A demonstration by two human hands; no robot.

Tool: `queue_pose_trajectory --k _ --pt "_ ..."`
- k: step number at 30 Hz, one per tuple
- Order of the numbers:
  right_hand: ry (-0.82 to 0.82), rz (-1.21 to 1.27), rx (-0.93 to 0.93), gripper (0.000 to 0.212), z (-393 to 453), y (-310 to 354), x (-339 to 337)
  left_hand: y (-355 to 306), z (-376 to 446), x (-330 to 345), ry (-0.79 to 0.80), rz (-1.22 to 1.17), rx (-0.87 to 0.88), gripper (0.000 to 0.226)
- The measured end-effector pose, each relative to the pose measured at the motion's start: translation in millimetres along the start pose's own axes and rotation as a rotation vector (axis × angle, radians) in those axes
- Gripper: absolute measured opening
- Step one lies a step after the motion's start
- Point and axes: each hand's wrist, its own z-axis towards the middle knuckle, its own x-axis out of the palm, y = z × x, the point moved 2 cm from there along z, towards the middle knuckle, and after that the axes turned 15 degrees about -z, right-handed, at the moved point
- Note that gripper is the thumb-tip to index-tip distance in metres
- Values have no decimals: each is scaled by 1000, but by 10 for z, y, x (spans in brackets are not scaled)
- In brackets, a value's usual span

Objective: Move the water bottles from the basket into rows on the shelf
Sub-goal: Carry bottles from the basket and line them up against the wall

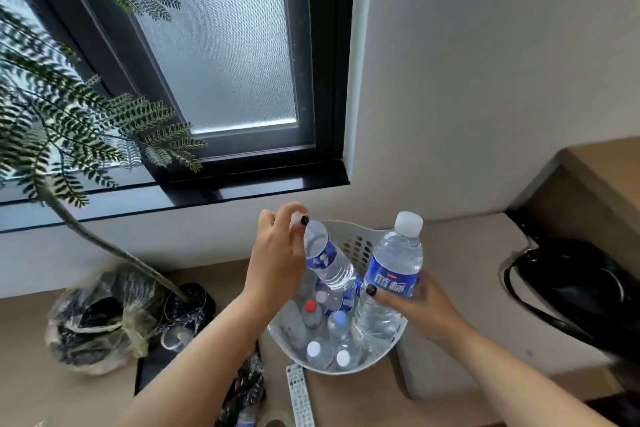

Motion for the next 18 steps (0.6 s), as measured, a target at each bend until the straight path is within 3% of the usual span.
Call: queue_pose_trajectory --k 7,13,18 --pt "-41 70 0 70 -137 275 -326 -790 121 -99 -35 -87 132 24" --pt "-90 113 -18 73 -331 367 -538 -1176 272 -52 -7 -239 202 21" --pt "-178 224 -61 61 -490 438 -703 -1344 332 42 61 -334 211 17"
